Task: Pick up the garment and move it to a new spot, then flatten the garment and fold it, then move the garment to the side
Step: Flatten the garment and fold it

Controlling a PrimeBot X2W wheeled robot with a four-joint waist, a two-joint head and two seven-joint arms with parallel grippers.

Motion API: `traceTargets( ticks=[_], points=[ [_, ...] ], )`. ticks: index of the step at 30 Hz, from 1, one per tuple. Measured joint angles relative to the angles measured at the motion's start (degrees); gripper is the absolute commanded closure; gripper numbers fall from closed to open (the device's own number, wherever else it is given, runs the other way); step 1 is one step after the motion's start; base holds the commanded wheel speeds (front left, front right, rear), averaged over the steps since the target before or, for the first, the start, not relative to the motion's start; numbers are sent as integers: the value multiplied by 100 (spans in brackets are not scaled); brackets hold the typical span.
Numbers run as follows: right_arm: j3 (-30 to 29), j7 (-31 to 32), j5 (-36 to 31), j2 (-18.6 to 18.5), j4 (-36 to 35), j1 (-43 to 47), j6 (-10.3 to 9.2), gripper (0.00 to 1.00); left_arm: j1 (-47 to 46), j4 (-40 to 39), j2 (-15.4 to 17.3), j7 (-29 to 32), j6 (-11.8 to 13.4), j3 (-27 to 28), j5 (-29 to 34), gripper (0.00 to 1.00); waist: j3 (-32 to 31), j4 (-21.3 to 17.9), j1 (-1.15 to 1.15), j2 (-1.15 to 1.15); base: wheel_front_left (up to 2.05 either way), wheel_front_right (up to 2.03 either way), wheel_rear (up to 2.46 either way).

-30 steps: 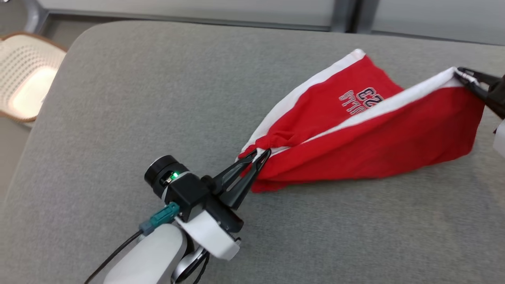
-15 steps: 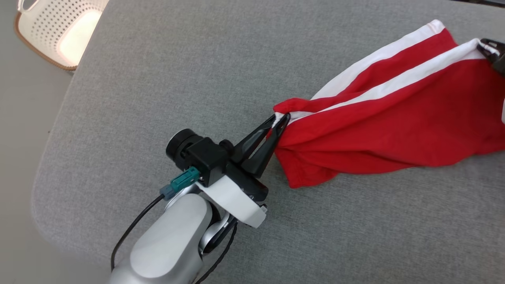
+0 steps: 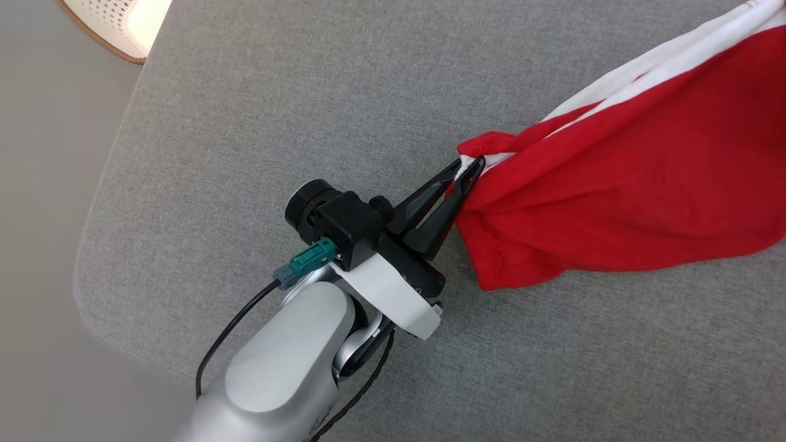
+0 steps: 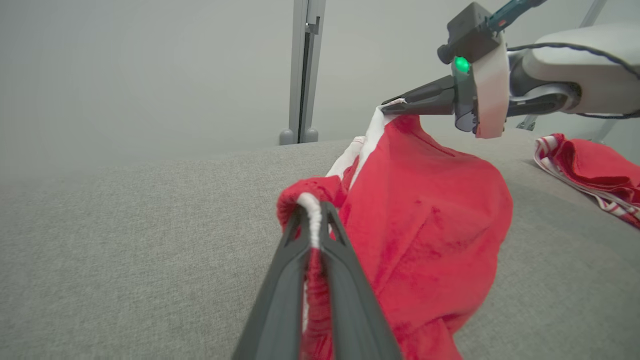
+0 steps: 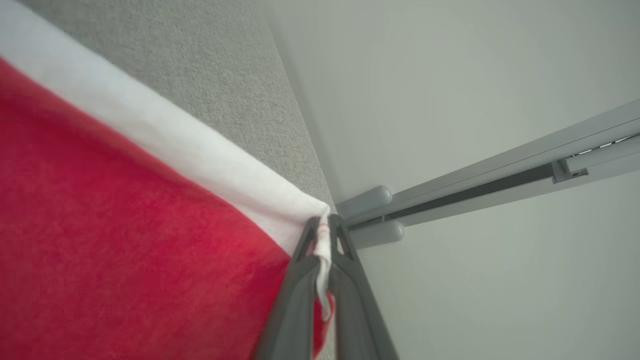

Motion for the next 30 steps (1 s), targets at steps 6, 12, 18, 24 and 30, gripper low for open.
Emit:
traceTargets(
  ticks=[6,12,18,24,30],
  points=[
    [-2,-54,134,64,292,-108,0,100,-44,112,-27,-1,-1,-57,-121,100,105,86,0,0,0,0,0],
    [1,-178,93,186,501,-136,0,0,-105,389,-37,-8,-1,-15,-140,0,111,54,0,0,0,0,0],
    [3,-604,396,366,891,-164,0,0,-81,450,-38,-8,-1,388,-37,0,-21,-89,0,0,0,0,0],
    [-622,-1464,985,792,1666,73,0,0,174,433,-36,-8,-1,985,146,0,-328,-303,0,0,0,0,0],
    [-1357,-2228,1252,1461,2174,890,0,0,539,174,11,-8,-1,1898,279,0,-766,-618,0,0,0,0,0]
  ],
)
